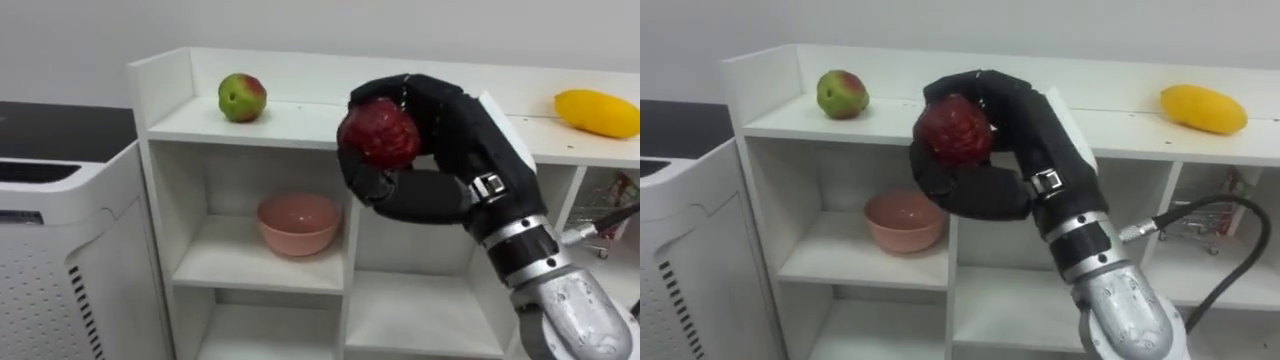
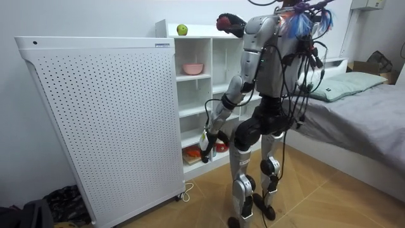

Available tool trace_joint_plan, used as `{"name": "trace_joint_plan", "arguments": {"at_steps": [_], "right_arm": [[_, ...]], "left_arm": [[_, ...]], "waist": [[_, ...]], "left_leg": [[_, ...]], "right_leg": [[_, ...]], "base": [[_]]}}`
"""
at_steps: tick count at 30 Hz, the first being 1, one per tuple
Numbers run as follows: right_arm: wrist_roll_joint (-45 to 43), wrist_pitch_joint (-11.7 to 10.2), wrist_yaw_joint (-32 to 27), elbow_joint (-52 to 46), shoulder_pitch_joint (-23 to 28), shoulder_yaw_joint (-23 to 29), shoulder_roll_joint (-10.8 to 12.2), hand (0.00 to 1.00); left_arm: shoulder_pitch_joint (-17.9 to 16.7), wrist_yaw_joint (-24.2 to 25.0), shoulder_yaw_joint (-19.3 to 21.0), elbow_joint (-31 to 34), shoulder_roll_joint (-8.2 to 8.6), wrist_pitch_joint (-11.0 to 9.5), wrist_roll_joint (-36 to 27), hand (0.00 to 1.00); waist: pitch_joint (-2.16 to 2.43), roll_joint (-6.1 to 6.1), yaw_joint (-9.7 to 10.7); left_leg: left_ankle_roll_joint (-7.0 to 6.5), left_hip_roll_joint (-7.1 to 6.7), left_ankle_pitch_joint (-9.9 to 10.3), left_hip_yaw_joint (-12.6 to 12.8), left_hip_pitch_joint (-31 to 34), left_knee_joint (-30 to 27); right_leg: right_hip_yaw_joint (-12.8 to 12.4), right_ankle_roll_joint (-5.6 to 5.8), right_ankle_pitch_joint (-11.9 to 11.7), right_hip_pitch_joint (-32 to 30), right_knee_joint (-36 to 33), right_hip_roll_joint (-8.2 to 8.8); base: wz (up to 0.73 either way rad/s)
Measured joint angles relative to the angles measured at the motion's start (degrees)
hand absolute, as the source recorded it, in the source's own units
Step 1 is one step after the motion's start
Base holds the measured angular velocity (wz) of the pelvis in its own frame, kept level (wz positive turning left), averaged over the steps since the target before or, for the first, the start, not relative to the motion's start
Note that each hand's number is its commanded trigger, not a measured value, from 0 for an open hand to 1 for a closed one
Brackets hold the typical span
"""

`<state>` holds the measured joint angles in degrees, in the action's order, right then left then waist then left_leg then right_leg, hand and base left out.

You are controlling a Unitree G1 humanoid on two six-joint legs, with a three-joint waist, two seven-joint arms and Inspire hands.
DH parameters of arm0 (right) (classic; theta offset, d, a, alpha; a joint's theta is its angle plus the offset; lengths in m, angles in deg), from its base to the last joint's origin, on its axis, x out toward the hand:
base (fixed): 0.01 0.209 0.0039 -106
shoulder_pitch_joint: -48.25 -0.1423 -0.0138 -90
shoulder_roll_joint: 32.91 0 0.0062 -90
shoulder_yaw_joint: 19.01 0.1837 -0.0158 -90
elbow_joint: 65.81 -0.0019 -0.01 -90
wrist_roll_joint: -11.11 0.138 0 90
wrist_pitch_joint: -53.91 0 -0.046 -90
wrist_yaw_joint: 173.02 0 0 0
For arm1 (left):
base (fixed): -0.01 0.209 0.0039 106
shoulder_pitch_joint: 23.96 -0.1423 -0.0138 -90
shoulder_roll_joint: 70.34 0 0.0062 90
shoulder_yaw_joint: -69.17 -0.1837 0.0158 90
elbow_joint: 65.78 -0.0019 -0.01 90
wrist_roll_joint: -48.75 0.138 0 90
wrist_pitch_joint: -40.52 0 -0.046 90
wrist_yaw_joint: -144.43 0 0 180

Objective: Arrange fruit in the closet

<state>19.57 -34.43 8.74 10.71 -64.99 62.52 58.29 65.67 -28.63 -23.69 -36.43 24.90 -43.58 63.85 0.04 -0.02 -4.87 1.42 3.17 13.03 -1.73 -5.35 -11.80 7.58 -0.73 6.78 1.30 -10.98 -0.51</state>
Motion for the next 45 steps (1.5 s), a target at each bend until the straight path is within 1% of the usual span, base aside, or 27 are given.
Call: {"name": "trace_joint_plan", "arguments": {"at_steps": [3, 4, 5, 6, 9, 11, 12, 13, 14, 15, 17, 19, 20, 21, 23, 25, 26, 27, 28, 32, 34, 35, 36, 39, 42, 43, 45], "right_arm": [[0.54, -0.04, 0.37, 3.54, 2.87, -2.05, 0.73, 1.00], [1.46, -0.43, 0.41, 7.27, 3.49, -2.99, 1.47, 1.00], [1.74, -0.46, 0.42, 9.43, 3.69, -3.44, 1.71, 1.00], [2.34, -0.26, 0.73, 14.39, 3.83, -4.02, 2.29, 1.00], [2.54, 0.18, 0.82, 23.50, 3.91, -3.98, 3.57, 1.00], [4.59, 0.18, 0.84, 28.48, 3.89, -3.94, 3.60, 1.00], [6.16, 0.14, 0.79, 31.94, 3.84, -3.82, 3.63, 1.00], [8.63, 0.11, 0.61, 35.57, 3.75, -3.71, 3.69, 1.00], [10.36, 0.09, 0.33, 37.08, 3.74, -3.67, 3.67, 1.00], [14.73, 0.08, 0.18, 39.98, 3.56, -3.61, 3.61, 1.00], [20.14, 0.08, 0.43, 44.48, 2.58, -3.62, 3.74, 1.00], [27.68, 0.04, 0.68, 51.43, -0.50, -3.52, 4.10, 1.00], [28.74, 0.05, 0.74, 52.79, -1.23, -3.41, 4.15, 1.00], [30.88, 0.08, 0.83, 55.01, -2.71, -2.98, 4.15, 1.00], [36.40, 0.15, 0.79, 57.20, -4.27, -2.42, 4.09, 1.00], [42.81, 0.26, 0.92, 59.55, -6.45, -1.85, 3.97, 1.00], [43.87, 0.27, 0.91, 60.06, -6.93, -1.37, 3.95, 1.00], [47.36, 0.29, 0.93, 61.14, -7.79, -0.47, 3.80, 1.00], [51.20, 0.38, 0.87, 63.21, -8.95, 0.59, 3.79, 1.00], [60.09, 0.42, 0.53, 66.53, -11.63, 4.33, 3.14, 1.00], [64.30, 0.48, -0.11, 68.90, -14.07, 6.07, 3.03, 1.00], [65.25, 0.52, -0.38, 68.99, -14.32, 6.45, 2.89, 1.00], [67.25, 0.57, -0.45, 68.99, -14.60, 7.15, 2.56, 1.00], [71.54, 0.93, -0.99, 68.99, -16.59, 7.85, 1.96, 1.00], [74.53, 0.92, -1.00, 68.97, -19.64, 8.11, 1.34, 1.00], [75.26, 0.89, -1.21, 68.97, -20.29, 8.21, 1.15, 1.00], [75.84, 0.89, -2.12, 68.84, -20.75, 9.88, 1.09, 1.00]], "left_arm": [[0.13, -1.05, -0.68, -0.06, -0.04, -0.01, -1.21, 0.00], [0.80, -1.71, -1.38, -0.83, -0.04, -0.02, -2.53, 0.00], [1.31, -1.93, -1.98, -1.37, -0.04, -0.01, -3.23, 0.00], [2.20, -2.43, -3.01, -2.22, 0.04, -0.10, -4.47, 0.00], [4.29, -3.20, -4.75, -4.35, 0.14, -1.30, -8.13, 0.00], [5.50, -4.10, -5.24, -6.32, 0.16, -1.61, -10.63, 0.00], [5.73, -4.33, -5.29, -7.06, 0.18, -1.79, -11.28, 0.00], [6.12, -5.03, -5.32, -7.82, 0.15, -2.10, -12.44, 0.00], [6.41, -5.38, -5.37, -8.09, 0.15, -2.34, -13.35, 0.00], [6.80, -5.93, -5.81, -8.16, 0.15, -2.49, -15.25, 0.00], [7.53, -6.71, -6.20, -8.06, 0.14, -2.54, -16.86, 0.00], [9.57, -7.90, -6.55, -8.17, 0.51, -2.54, -17.95, 0.00], [10.05, -8.07, -6.53, -8.27, 0.90, -2.54, -17.88, 0.00], [10.90, -8.64, -6.08, -8.45, 1.87, -2.63, -18.14, 0.00], [11.94, -9.36, -6.60, -8.53, 1.85, -2.61, -18.68, 0.00], [13.06, -10.24, -7.21, -9.12, 2.10, -2.39, -19.49, 0.00], [13.48, -10.36, -7.54, -9.19, 2.15, -2.31, -19.56, 0.00], [14.27, -10.55, -7.95, -9.28, 2.17, -2.22, -19.71, 0.00], [14.92, -10.87, -8.14, -9.39, 2.21, -2.23, -20.17, 0.00], [16.57, -12.38, -8.78, -9.72, 2.13, -2.26, -22.91, 0.00], [16.56, -13.47, -9.13, -9.86, 1.82, -2.13, -26.96, 0.00], [16.57, -13.71, -9.13, -9.97, 1.82, -2.13, -27.81, 0.00], [16.58, -14.06, -9.12, -10.27, 1.79, -2.14, -30.36, 0.00], [16.74, -14.23, -9.10, -11.18, 1.31, -2.17, -34.42, 0.00], [16.94, -14.94, -10.49, -12.14, 0.91, -1.96, -35.47, 0.00], [16.81, -15.35, -11.26, -12.46, 0.93, -1.35, -35.77, 0.00], [16.68, -15.80, -12.19, -12.53, 0.98, -0.89, -35.77, 0.00]], "waist": [[-0.03, -0.06, 0.01], [-0.05, 0.01, 0.26], [-0.09, 0.02, 0.28], [-0.16, -0.09, 0.37], [-0.55, -0.26, 0.58], [-0.72, -0.38, 0.31], [-0.91, -0.46, 0.31], [-1.19, -0.54, 0.33], [-1.32, -0.51, 0.28], [-1.46, -0.57, 0.20], [-1.62, -0.52, -0.02], [-2.55, -0.22, -0.06], [-2.67, -0.21, -0.12], [-2.95, -0.27, -0.39], [-3.08, -0.32, -0.67], [-3.39, -0.02, -0.16], [-3.51, 0.01, -0.08], [-3.77, 0.32, -0.10], [-3.88, 0.46, -0.12], [-3.97, 0.64, -0.21], [-4.00, 0.62, -0.29], [-4.02, 0.65, -0.36], [-4.02, 0.66, -0.42], [-4.06, 0.75, -0.66], [-4.10, 0.81, -0.74], [-4.11, 0.84, -0.79], [-4.11, 0.99, -0.75]], "left_leg": [[-0.16, -0.64, -0.46, -0.54, 2.88, -1.17], [-0.27, -1.02, -0.74, -0.68, 4.14, -1.54], [-0.33, -1.16, -0.78, -0.72, 4.88, -1.98], [-0.39, -1.41, -0.83, -0.83, 6.24, -2.90], [-0.56, -2.13, -0.92, -0.76, 10.67, -4.95], [-0.78, -2.96, -1.06, -0.66, 13.24, -6.04], [-0.91, -3.25, -1.14, -0.31, 14.50, -6.37], [-0.99, -3.60, -1.18, -0.18, 15.86, -6.91], [-1.04, -3.79, -1.21, 0.03, 16.70, -7.21], [-1.09, -3.99, -1.18, 0.34, 18.70, -8.19], [-1.12, -4.04, -1.16, 0.44, 22.38, -9.80], [-1.10, -3.98, -1.16, 1.07, 26.85, -11.94], [-1.08, -3.99, -1.17, 1.28, 27.89, -12.19], [-1.06, -4.14, -1.19, 1.43, 29.97, -12.98], [-1.03, -4.23, -1.21, 1.68, 32.65, -13.91], [-1.02, -4.90, -1.69, 1.64, 35.24, -14.36], [-1.03, -5.02, -1.73, 1.66, 35.89, -14.60], [-1.00, -5.21, -1.76, 1.70, 37.31, -15.25], [-0.99, -5.20, -1.75, 1.70, 38.87, -16.11], [-1.07, -4.94, -1.62, 3.04, 43.88, -19.29], [-1.06, -4.99, -0.82, 3.26, 46.74, -21.80], [-1.07, -5.01, -0.54, 3.32, 47.34, -22.42], [-1.14, -5.06, 0.06, 3.42, 48.60, -23.70], [-1.05, -5.09, 1.30, 3.41, 51.57, -27.10], [-0.79, -4.86, 2.46, 3.08, 55.32, -30.82], [-0.63, -4.80, 3.02, 2.65, 56.58, -32.41], [-0.49, -4.81, 3.77, 2.14, 58.16, -34.43]], "right_leg": [[0.61, -0.18, -0.10, -2.98, -2.21, 0.81], [1.14, -0.52, -0.15, -4.56, -3.53, 1.39], [1.24, -0.56, -0.11, -5.34, -4.20, 1.60], [1.68, -0.68, 0.03, -6.61, -5.08, 2.05], [1.79, -0.67, 0.52, -11.33, -8.07, 3.14], [1.54, -0.60, 1.28, -14.74, -10.81, 4.14], [1.31, -0.56, 1.56, -16.39, -11.88, 4.55], [1.26, -0.50, 1.98, -18.00, -13.04, 5.04], [1.23, -0.48, 2.25, -18.99, -13.61, 5.38], [0.81, -0.41, 2.42, -21.29, -14.78, 5.63], [0.62, -0.55, 2.33, -24.77, -16.08, 5.74], [0.45, -0.83, 2.39, -29.11, -17.70, 6.16], [0.42, -0.91, 2.37, -30.29, -18.14, 6.29], [0.34, -1.08, 2.23, -32.43, -18.95, 6.52], [0.04, -1.18, 2.19, -35.22, -20.39, 6.63], [-0.18, -1.39, 2.55, -38.33, -22.16, 7.53], [-0.17, -1.40, 2.71, -39.05, -22.65, 7.65], [-0.07, -1.52, 2.99, -40.53, -23.64, 8.32], [-0.01, -1.58, 3.18, -41.78, -24.04, 8.39], [-0.07, -1.63, 3.60, -46.47, -26.23, 8.42], [-0.23, -1.91, 3.86, -49.21, -28.28, 8.74], [-0.18, -1.99, 4.10, -49.78, -29.04, 8.98], [-0.08, -2.03, 4.72, -50.92, -30.51, 9.35], [-0.11, -2.19, 5.74, -53.75, -33.54, 9.50], [-0.12, -2.66, 6.38, -57.05, -36.29, 9.52], [0.10, -2.93, 6.69, -58.00, -37.31, 9.56], [0.27, -2.92, 7.29, -59.15, -38.88, 9.60]], "base": [[0.05], [0.09], [0.10], [0.13], [0.06], [0.00], [0.00], [0.00], [0.06], [0.00], [0.02], [0.11], [0.05], [0.00], [-0.02], [0.11], [0.18], [0.18], [0.17], [0.15], [-0.03], [0.03], [0.06], [0.05], [0.01], [0.00], [0.08]]}}
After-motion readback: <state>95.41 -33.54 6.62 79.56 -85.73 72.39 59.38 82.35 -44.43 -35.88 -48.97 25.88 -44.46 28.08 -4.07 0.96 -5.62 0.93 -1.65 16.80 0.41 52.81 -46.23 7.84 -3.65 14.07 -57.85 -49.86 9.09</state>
